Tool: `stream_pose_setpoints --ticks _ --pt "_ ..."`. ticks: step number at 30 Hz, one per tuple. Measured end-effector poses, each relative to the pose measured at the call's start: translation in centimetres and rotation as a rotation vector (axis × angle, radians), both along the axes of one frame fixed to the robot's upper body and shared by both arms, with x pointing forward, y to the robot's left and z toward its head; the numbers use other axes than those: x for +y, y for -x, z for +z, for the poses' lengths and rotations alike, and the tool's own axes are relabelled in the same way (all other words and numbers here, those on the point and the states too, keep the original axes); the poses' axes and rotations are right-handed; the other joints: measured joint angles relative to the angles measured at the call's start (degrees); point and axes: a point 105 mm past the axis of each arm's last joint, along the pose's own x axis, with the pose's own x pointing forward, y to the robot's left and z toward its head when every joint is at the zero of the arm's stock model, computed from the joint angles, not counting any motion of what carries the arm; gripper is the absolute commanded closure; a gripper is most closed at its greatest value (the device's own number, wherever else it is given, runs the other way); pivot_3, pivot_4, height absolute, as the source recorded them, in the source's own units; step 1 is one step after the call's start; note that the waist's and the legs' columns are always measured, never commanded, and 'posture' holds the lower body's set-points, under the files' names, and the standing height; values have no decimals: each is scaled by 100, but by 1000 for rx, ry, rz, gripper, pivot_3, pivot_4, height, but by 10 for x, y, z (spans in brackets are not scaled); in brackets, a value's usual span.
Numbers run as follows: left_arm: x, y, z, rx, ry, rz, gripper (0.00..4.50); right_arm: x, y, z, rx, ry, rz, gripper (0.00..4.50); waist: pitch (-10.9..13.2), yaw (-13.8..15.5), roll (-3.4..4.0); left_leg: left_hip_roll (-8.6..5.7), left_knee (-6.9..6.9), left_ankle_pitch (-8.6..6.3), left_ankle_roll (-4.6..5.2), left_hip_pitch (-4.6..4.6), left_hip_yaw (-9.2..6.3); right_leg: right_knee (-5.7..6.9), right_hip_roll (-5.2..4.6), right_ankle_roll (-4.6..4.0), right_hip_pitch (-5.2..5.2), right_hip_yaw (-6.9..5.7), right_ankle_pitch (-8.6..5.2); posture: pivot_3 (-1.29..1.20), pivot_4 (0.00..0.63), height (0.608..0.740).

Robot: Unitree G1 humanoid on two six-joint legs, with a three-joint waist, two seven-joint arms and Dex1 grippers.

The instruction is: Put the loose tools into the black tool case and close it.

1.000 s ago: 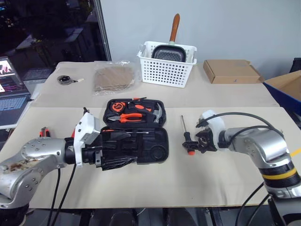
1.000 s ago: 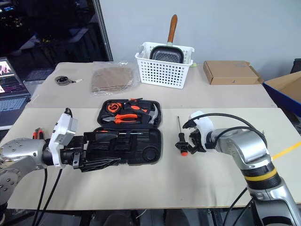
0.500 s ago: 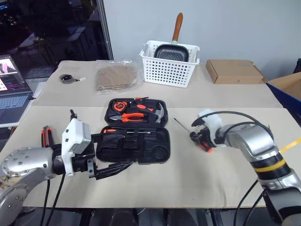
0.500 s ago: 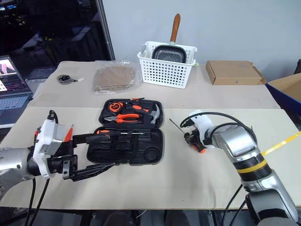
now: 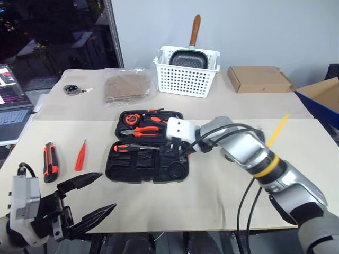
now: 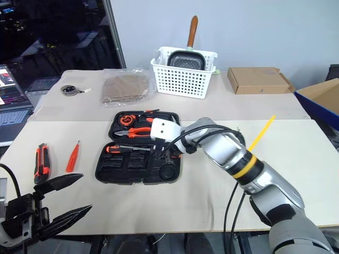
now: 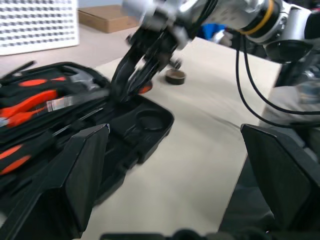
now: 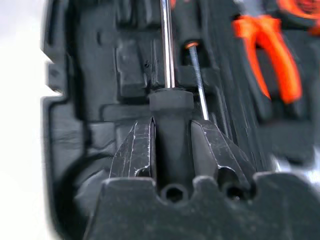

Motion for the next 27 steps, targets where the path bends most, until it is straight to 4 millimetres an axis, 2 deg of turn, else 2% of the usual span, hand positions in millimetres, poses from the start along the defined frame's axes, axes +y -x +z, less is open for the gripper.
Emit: stream_pose_setpoints --ticks 3,4,7,11,19,27 --pt "-2 1 7 -40 -28 21 0 2 -11 -11 -17 70 40 3824 0 12 -1 1 0 -2 1 -2 0 1 1 9 -1 -2 7 0 150 740" --pt "-2 -1 10 -49 -27 32 0 4 -12 -13 -22 87 61 3824 0 15 -1 4 -1 -4 1 -3 -2 4 4 32 -4 -4 20 0 150 740" --pt "-5 -3 18 -73 -43 38 0 6 -15 -17 -28 122 96 3824 0 25 0 6 -10 -4 -3 -21 -8 14 6 25 -27 -9 19 0 150 740" --pt "-6 0 16 -47 -47 38 0 7 -17 -18 -22 145 121 3824 0 17 1 8 -11 -8 -10 -23 -8 13 6 20 -29 -13 17 0 150 740" --pt "3 9 11 -18 -64 75 0 4 -19 -18 156 82 -7 3825 1 35 2 8 -10 -4 -17 -21 -9 12 4 13 -27 -21 15 0 150 740" --pt "4 9 11 -33 -83 78 0 -1 -18 -19 189 80 -32 3825 1 53 2 6 -11 -7 -18 -27 -11 10 4 13 -29 -25 14 0 150 740"
